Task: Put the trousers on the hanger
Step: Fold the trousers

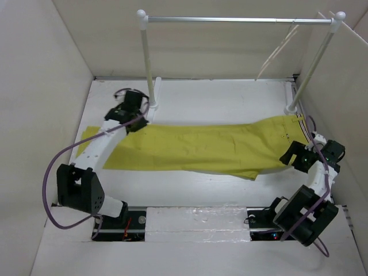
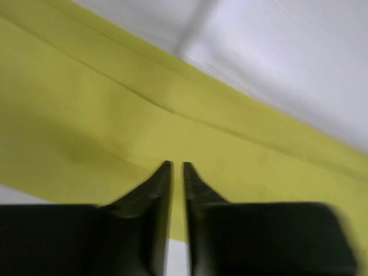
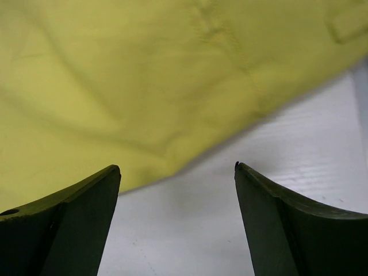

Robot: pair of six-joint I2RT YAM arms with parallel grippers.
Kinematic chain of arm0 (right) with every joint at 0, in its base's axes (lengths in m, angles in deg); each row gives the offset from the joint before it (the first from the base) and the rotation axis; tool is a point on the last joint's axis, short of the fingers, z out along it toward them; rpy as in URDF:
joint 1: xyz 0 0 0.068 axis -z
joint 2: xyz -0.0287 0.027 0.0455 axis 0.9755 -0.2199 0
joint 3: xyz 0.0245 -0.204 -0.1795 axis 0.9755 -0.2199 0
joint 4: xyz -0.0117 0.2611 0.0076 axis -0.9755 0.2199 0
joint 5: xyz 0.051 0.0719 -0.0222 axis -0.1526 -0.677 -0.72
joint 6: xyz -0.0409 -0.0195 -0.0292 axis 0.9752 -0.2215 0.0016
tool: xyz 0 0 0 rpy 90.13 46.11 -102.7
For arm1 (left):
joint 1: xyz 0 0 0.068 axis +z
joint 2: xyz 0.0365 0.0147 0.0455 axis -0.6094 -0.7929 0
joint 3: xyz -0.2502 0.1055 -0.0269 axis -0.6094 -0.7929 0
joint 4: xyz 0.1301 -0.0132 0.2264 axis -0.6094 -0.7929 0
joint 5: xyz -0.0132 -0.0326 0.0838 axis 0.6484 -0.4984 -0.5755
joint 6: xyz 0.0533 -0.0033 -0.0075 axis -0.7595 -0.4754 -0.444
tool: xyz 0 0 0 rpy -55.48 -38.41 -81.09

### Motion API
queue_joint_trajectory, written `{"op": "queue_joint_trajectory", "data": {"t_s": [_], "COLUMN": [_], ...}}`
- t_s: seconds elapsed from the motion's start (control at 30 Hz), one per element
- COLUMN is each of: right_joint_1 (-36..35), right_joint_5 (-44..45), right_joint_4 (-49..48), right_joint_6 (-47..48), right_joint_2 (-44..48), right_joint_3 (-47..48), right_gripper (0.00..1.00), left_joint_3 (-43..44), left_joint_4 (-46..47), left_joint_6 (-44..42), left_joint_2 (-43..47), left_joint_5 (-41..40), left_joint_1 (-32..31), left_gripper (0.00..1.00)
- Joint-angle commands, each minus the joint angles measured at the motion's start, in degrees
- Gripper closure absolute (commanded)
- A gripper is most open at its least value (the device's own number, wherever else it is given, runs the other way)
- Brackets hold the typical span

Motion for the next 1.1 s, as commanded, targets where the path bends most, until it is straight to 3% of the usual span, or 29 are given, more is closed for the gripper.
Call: {"op": "queue_joint_trajectory", "data": {"t_s": [0.0, 0.03, 0.17, 0.37, 0.47, 0.53, 0.6, 0.63, 0.77, 0.83, 0.93, 1.07], "right_joint_1": [6.23, 7.55, 10.11, 10.82, 10.82, 10.82, 10.82, 10.82, 8.54, 3.98, -4.28, -11.93], "right_joint_5": [-1.99, -1.91, -0.76, -5.41, -5.94, -7.34, -8.84, -10.94, -10.00, -7.63, -2.89, -3.40], "right_joint_4": [-3.89, -4.94, -15.99, -37.26, -44.82, -51.78, -52.23, -52.41, -38.73, -27.52, -10.98, -3.01], "right_joint_6": [-3.25, -3.87, -10.70, -19.05, -23.01, -24.70, -23.83, -23.22, -20.93, -17.70, -14.16, -10.65], "right_joint_2": [-1.86, -2.48, -5.38, -18.97, -23.65, -24.11, -20.97, -18.68, 2.48, 13.27, 17.01, 19.13], "right_joint_3": [0.83, 1.01, -2.40, -7.16, -8.74, -10.59, -10.42, -10.24, -6.92, 0.51, 9.69, 17.96], "right_gripper": [0.14, 0.14, 0.13, 0.13, 0.19, 0.72, 1.00, 1.00, 1.00, 1.00, 1.00, 1.00], "left_joint_3": [-1.34, -1.68, -0.20, -2.38, -5.19, -7.74, -9.24, -10.72, -14.43, -14.69, -13.30, -10.39], "left_joint_4": [1.24, 1.94, 5.36, 8.44, 8.97, 8.80, 8.53, 8.71, 13.18, 14.85, 16.70, 19.34], "left_joint_6": [1.48, 2.00, 4.29, 4.91, 4.56, 4.47, 4.73, 4.82, 5.44, 5.52, 5.44, 7.01], "left_joint_2": [0.38, -0.58, -5.59, -11.57, -12.19, -12.02, -11.49, -10.45, -8.24, -9.81, -14.02, -19.30], "left_joint_5": [4.52, 4.70, 4.87, 3.91, 1.54, -0.65, -1.80, -1.98, -1.63, -1.02, 0.48, 0.57], "left_joint_1": [-12.23, -18.79, -29.64, -32.92, -32.92, -32.92, -32.92, -32.92, -34.15, -34.15, -34.68, -38.45], "left_gripper": [1.00, 1.00, 1.00, 1.00, 1.00, 1.00, 1.00, 1.00, 1.00, 1.00, 1.00, 1.00]}}
